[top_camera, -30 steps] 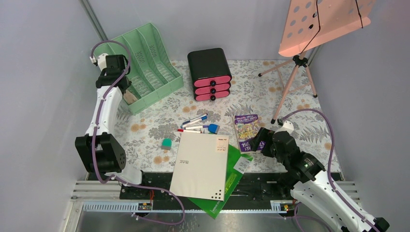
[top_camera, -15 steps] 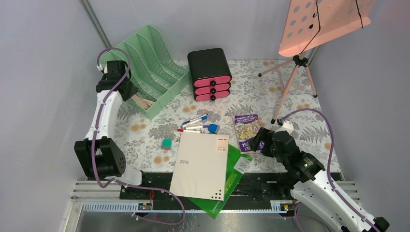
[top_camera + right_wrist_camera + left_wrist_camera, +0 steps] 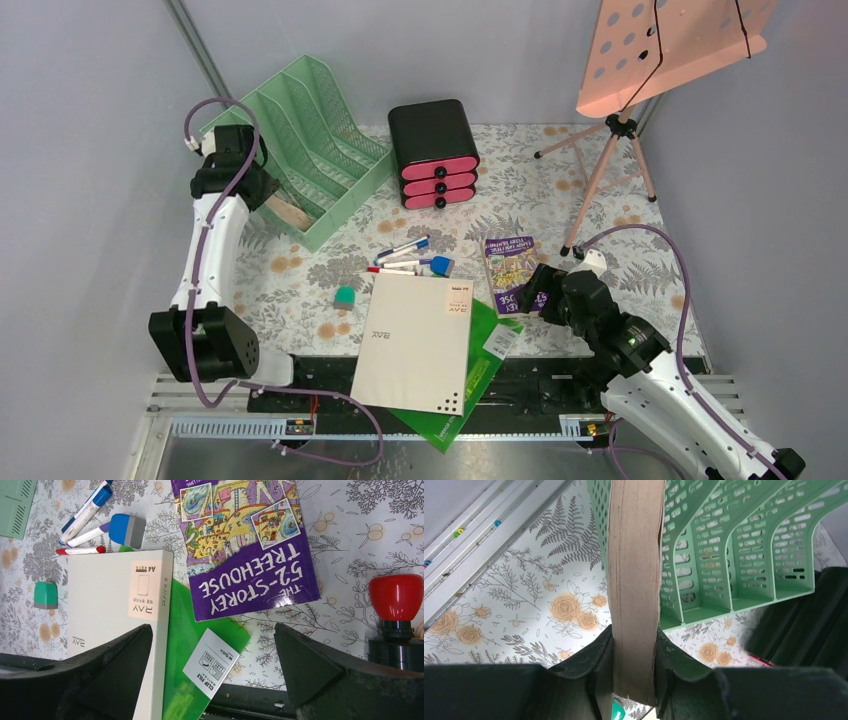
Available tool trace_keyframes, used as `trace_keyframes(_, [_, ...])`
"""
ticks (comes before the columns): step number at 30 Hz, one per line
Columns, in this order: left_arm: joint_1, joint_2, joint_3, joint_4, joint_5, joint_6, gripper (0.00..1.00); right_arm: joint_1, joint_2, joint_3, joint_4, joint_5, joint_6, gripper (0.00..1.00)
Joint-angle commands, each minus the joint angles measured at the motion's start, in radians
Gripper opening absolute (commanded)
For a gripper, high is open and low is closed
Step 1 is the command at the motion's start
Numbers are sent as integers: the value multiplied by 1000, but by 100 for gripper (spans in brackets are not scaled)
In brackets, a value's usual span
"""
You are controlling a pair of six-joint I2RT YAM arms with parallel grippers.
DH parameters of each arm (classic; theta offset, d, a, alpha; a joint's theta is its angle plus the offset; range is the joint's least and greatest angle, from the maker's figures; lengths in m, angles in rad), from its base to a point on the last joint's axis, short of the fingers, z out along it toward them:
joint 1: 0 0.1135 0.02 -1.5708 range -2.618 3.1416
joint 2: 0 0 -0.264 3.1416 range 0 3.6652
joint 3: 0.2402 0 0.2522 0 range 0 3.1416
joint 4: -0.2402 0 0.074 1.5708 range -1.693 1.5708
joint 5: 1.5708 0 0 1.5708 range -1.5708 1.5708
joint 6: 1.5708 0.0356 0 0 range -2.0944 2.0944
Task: Organize the desk
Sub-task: Place the book in the storage box.
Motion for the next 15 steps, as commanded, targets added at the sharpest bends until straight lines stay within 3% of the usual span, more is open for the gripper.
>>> trace_keyframes(1, [1, 36, 112, 62, -100, -36, 0, -3, 4, 6, 28, 18, -6, 99])
trace_keyframes(15, [0, 212, 242, 78, -200, 3, 0, -2, 26, 14, 31, 20, -7, 100])
